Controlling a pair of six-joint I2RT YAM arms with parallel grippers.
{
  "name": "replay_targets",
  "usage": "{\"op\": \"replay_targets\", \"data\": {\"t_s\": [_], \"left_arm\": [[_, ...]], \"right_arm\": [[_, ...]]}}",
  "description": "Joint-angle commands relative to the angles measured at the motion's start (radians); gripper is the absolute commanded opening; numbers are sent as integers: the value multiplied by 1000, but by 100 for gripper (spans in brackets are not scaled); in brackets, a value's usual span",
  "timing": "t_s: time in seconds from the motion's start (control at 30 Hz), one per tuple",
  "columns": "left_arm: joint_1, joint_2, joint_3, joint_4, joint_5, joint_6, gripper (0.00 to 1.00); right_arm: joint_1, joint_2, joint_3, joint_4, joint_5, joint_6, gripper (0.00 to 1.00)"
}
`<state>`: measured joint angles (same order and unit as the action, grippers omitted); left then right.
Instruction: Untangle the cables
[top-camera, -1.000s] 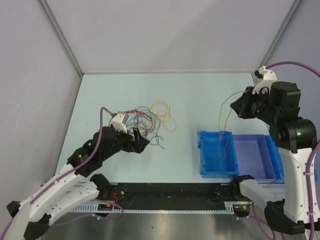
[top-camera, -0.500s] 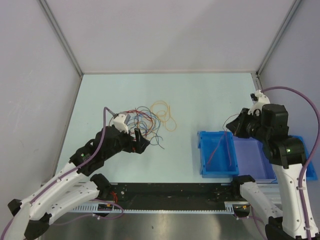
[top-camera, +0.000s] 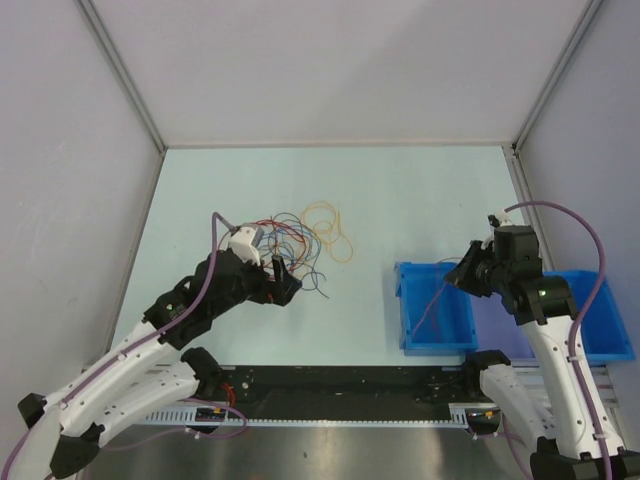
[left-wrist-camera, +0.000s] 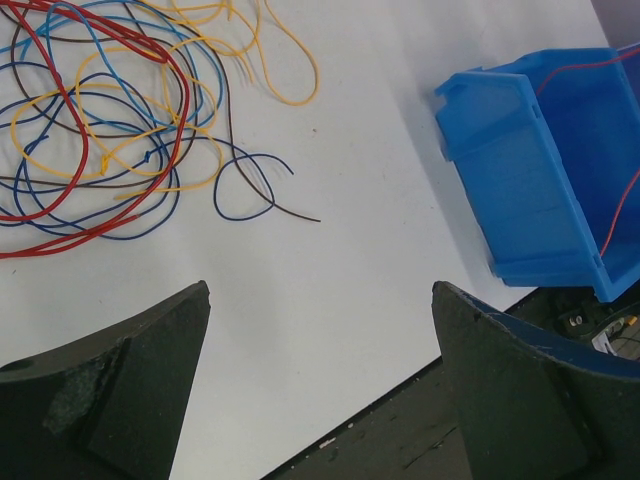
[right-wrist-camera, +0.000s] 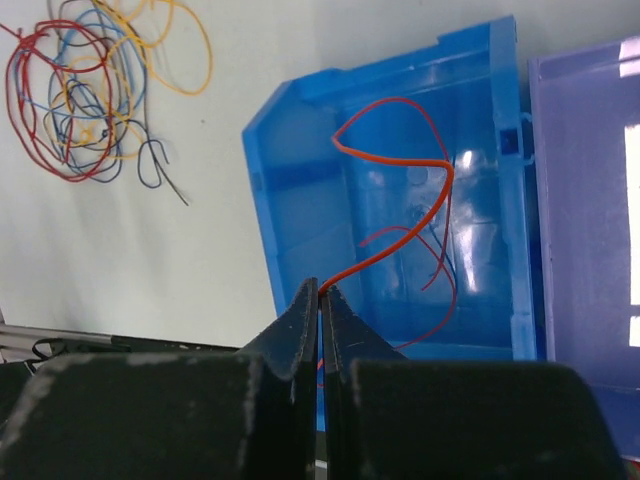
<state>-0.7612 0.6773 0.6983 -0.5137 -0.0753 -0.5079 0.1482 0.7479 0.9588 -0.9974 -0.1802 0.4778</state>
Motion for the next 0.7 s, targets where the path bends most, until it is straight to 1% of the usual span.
{"op": "replay_targets", "data": {"t_s": [0.0,0.13,0.27,0.47,0.5,0.53,0.6,0.63,0.67], "left_arm": [[-4,14,-19,53,15,-11,97],[-4,36,-19,66,20,-12,97],[-4,51,-22,81,22,-14,97],[-6,76,-22,96,19,-17,97],[-4,77,-25,101,19,-18,97],[-4,83,-26,106,19,-20,97],[-4,93,-25,113,22,-21,97],[-4,99,-23,113,22,-20,97],[-4,106,-20,110,22,-18,97]], "right_arm": [[20,-2,-51,62,31,70,0],[65,28,-121,108,67,104,0],[143,70,-170,150,117,136,0],[223,102,-204,152,221,203,0],[231,108,-204,154,225,203,4],[234,116,-204,157,228,200,20],[235,119,-201,160,214,199,37],[238,116,-200,164,208,199,55],[241,110,-195,166,199,197,65]]}}
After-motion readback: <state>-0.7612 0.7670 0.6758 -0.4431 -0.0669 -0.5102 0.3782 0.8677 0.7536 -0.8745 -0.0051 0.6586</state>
